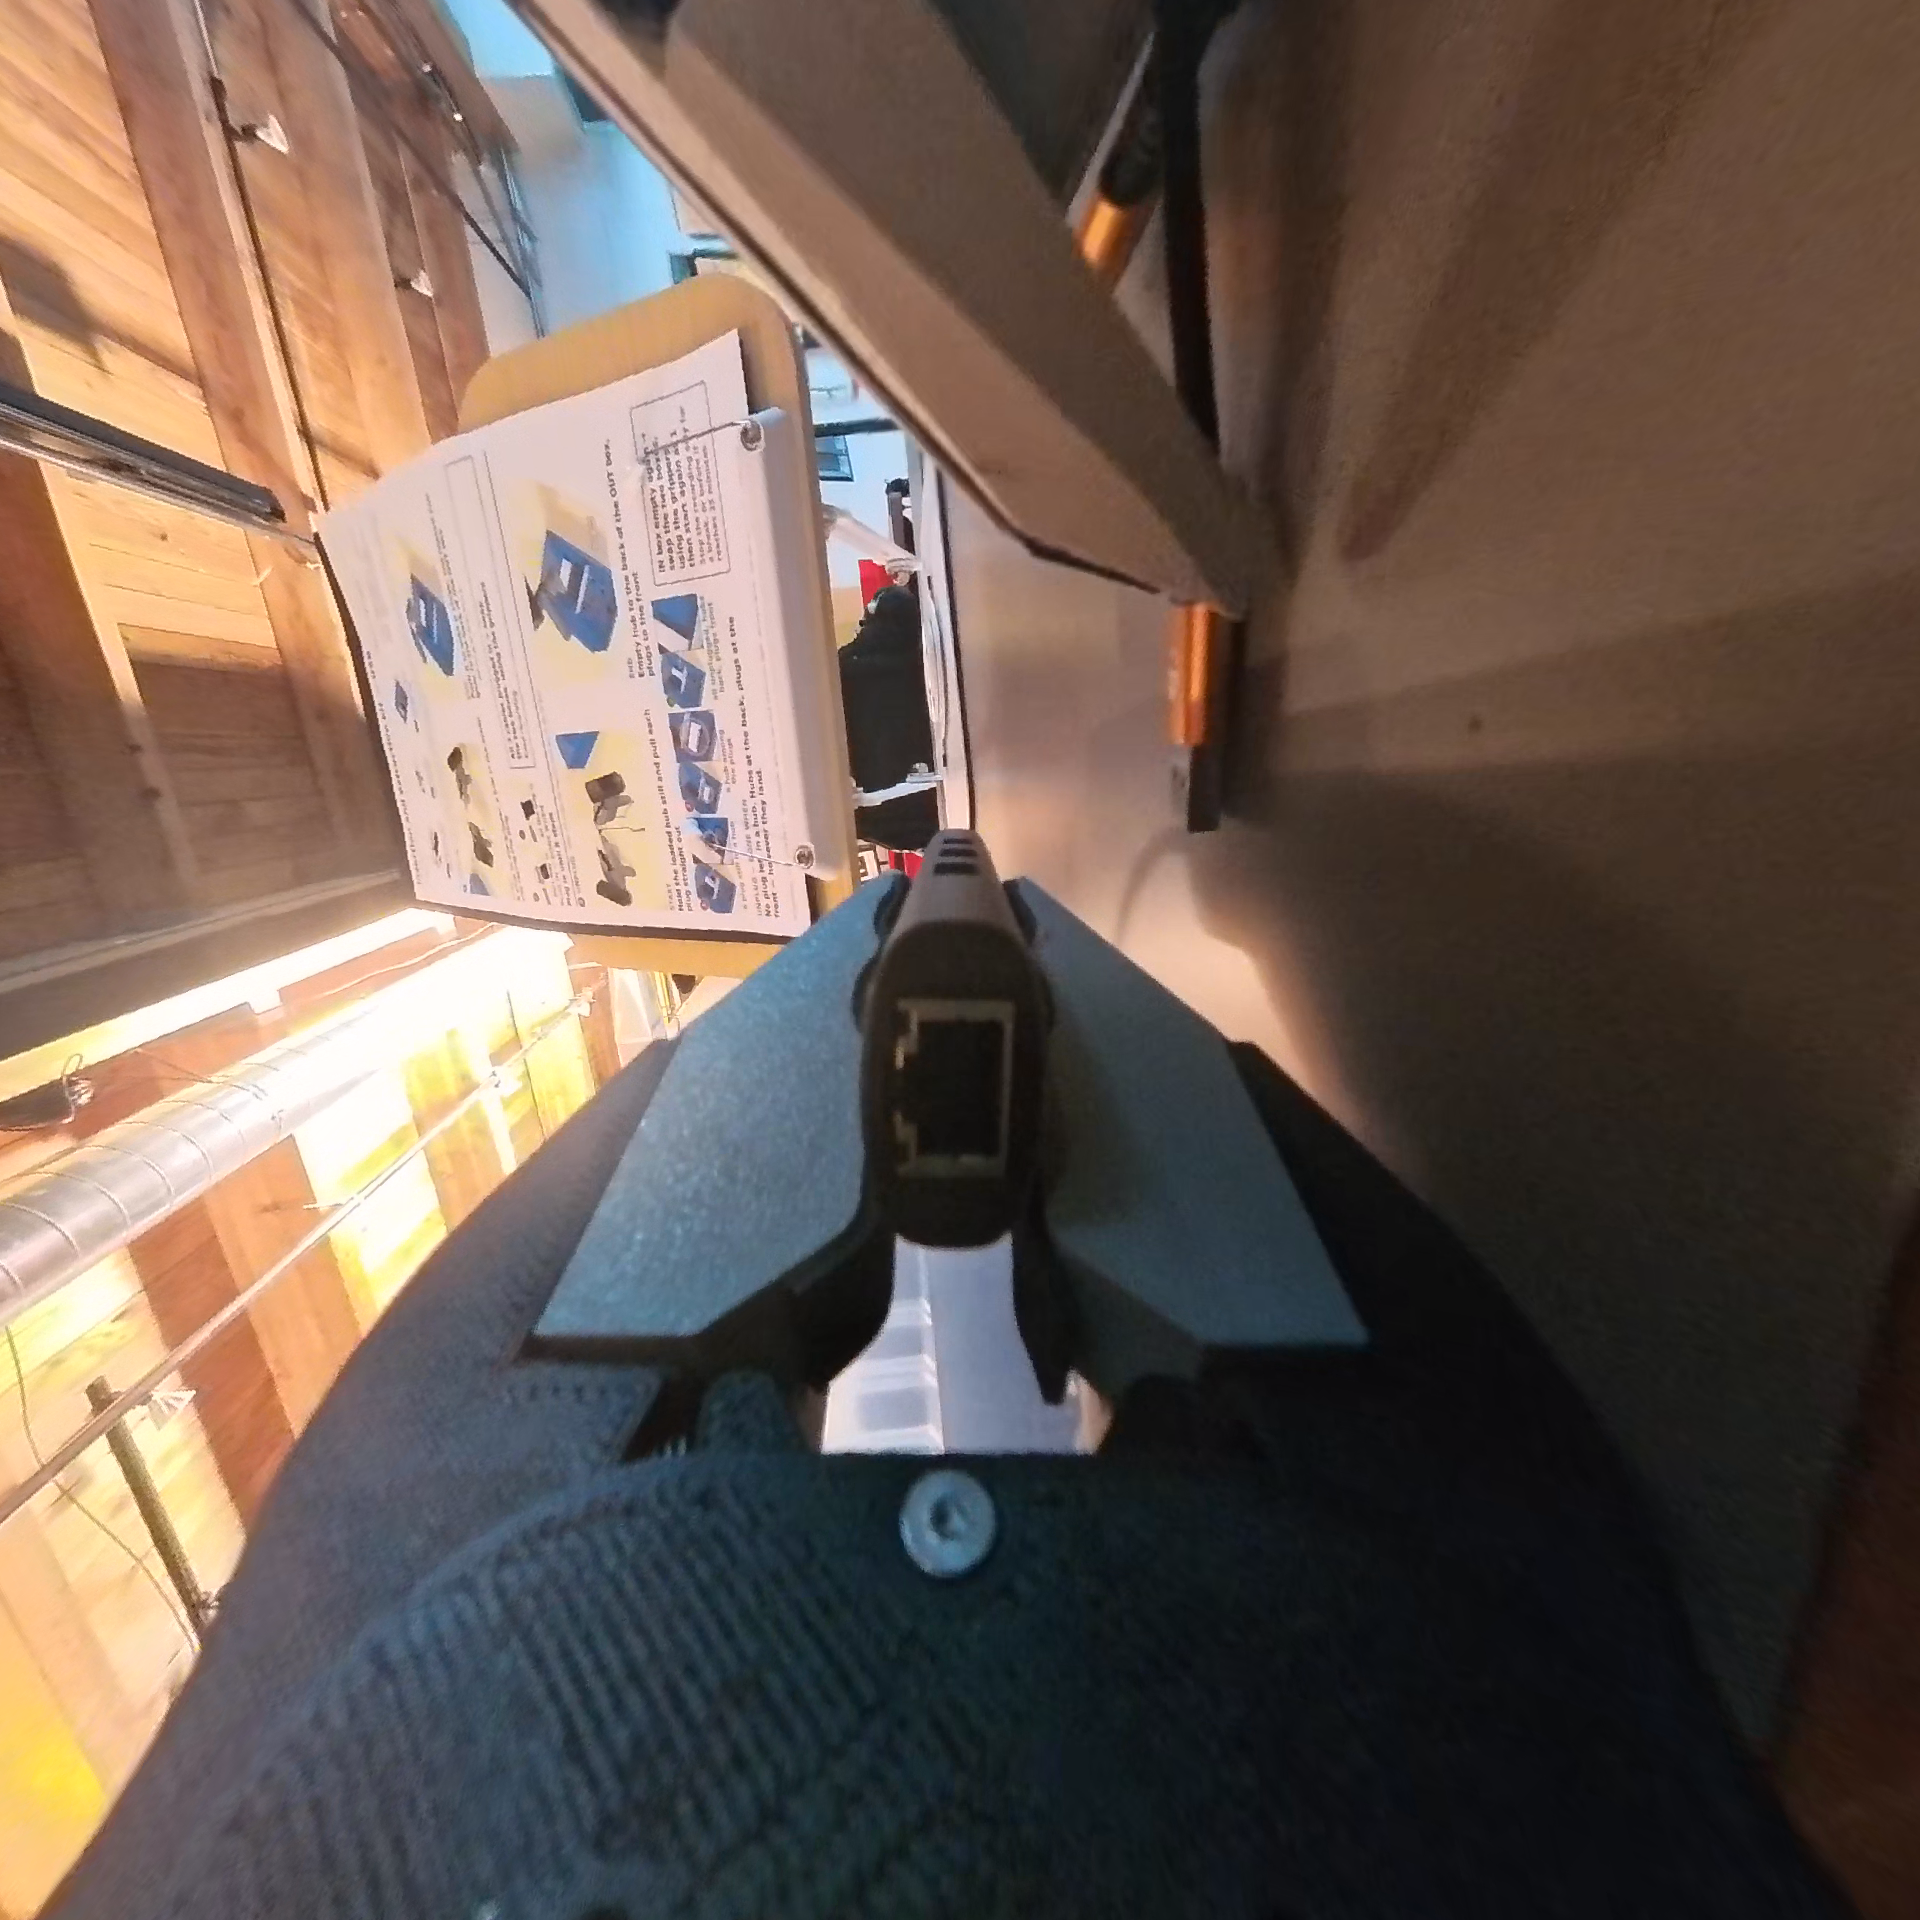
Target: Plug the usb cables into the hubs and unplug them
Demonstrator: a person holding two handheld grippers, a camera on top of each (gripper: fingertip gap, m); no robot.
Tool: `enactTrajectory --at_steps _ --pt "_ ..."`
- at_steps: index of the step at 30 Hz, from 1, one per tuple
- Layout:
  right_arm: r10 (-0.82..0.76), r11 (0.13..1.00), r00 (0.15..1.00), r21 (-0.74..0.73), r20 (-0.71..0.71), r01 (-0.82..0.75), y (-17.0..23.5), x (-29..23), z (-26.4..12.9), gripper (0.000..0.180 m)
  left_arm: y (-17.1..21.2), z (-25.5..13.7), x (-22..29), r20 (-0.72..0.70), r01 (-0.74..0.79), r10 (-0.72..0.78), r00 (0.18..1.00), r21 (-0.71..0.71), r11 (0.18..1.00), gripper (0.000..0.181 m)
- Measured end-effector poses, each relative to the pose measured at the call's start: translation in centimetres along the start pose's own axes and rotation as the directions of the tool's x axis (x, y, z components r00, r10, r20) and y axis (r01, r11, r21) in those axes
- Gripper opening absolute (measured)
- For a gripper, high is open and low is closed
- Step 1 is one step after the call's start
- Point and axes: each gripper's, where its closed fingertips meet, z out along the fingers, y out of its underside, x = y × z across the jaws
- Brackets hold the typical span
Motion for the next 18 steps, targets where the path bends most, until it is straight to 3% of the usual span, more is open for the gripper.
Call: enactTrajectory --at_steps 5,13,18 --pt "-0.052 0.999 0.992 -0.017 -0.113 0.05 -0.3 1.0 0.5 0.014 -0.2 0.0 0.0 0.005 0.028 -0.028 1.0 0.012 1.0 0.015" --pt "-0.065 0.998 0.998 0.025 0.007 0.065 -1.3 -1.0 -1.2 0.012 -0.4 -0.1 -0.2 0.017 0.084 -0.084 0.996 0.034 0.996 0.014" --pt "-0.138 0.99 0.99 -0.014 -0.023 0.138 -1.5 -2.0 -2.0 0.012 -0.5 -0.1 -0.3 0.029 0.075 -0.077 0.997 0.043 0.996 0.014"
